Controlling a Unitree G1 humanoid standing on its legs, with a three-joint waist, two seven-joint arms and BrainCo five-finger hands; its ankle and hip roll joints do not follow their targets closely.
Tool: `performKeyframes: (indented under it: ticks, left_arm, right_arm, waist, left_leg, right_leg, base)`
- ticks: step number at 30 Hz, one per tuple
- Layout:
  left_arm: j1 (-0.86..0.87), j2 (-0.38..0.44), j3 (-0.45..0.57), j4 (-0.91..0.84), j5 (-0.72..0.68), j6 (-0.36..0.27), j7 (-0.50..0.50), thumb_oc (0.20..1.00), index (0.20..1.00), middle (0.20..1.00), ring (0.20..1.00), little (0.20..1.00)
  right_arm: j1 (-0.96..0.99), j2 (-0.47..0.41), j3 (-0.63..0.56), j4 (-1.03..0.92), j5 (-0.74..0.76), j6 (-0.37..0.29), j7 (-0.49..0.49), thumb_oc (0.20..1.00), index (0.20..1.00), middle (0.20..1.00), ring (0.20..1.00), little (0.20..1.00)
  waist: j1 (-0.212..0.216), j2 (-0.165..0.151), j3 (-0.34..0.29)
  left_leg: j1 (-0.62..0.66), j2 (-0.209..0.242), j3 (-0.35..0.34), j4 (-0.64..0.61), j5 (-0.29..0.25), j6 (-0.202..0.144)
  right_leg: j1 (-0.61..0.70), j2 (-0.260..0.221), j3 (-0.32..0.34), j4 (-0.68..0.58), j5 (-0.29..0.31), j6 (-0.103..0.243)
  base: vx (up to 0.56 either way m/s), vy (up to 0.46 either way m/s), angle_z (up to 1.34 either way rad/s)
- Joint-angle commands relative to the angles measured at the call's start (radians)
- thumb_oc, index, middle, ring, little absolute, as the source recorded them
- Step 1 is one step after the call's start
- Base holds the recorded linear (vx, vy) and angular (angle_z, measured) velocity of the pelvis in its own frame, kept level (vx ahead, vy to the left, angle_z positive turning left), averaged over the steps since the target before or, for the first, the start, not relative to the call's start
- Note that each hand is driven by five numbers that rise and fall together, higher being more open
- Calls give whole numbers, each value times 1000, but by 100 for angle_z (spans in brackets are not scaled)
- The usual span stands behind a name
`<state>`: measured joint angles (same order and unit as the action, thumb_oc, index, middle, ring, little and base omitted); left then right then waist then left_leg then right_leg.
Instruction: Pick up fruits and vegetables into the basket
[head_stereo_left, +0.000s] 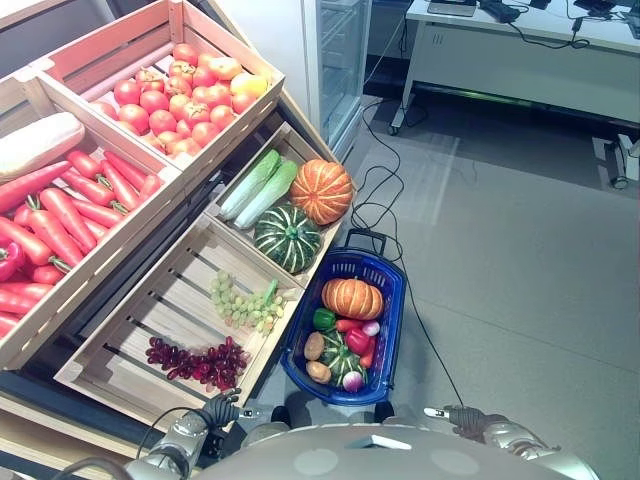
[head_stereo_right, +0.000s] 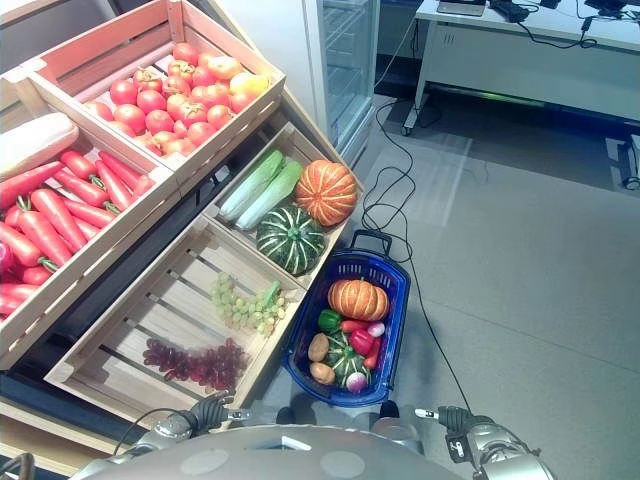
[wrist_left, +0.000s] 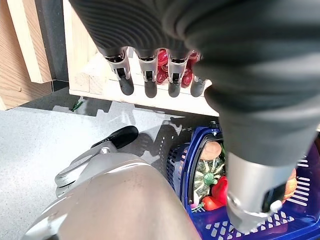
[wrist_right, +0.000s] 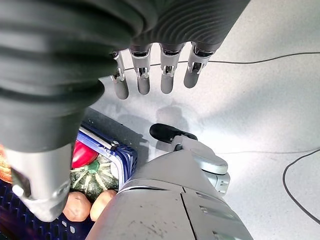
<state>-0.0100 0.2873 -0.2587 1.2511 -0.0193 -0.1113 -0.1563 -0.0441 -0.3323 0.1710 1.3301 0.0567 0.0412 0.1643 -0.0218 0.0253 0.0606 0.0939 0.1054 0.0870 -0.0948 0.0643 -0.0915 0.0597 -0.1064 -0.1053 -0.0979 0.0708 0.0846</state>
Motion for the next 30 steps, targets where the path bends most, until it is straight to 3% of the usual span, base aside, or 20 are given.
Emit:
performKeyframes:
  ticks: [1, 20, 26, 30]
  left_arm:
    - [-71, 27, 2, 70, 0, -19, 8, 1000, 1000, 1000, 1000, 1000]
    - [-68, 27, 14, 74, -26, -22, 30, 1000, 1000, 1000, 1000, 1000]
    - [-88, 30, 5, 50, -100, -27, 51, 1000, 1000, 1000, 1000, 1000]
    - [-137, 35, -7, 32, -145, -32, 71, 1000, 1000, 1000, 1000, 1000]
  right_arm:
    - [-56, 2, 13, 56, 10, -9, 5, 1000, 1000, 1000, 1000, 1000]
    - [-51, -5, 13, 52, 22, -5, 2, 1000, 1000, 1000, 1000, 1000]
    - [-78, -15, 31, 36, 58, 8, -6, 1000, 1000, 1000, 1000, 1000]
    - [-117, -14, 33, 18, 103, 5, -33, 1000, 1000, 1000, 1000, 1000]
  waist:
    - [8, -19, 48]
    - [14, -22, 54]
    - [15, -12, 111]
    - [5, 2, 193]
  left_leg:
    - [3, -18, -5, 8, -86, 28]
    - [17, -25, -35, 8, -93, 31]
    - [-41, -24, -36, 8, -73, 31]
    - [-129, -33, -48, 8, -44, 37]
  right_leg:
    - [44, -27, -53, 11, -66, 35]
    - [65, -15, -50, 23, -87, 22]
    - [8, -22, -43, 21, -67, 24]
    - [-80, -20, -35, 39, -49, 19]
  base:
    - [32, -3, 0]
    - [14, -1, 2]
    - [-62, -1, -1]
    - [-176, -14, 7]
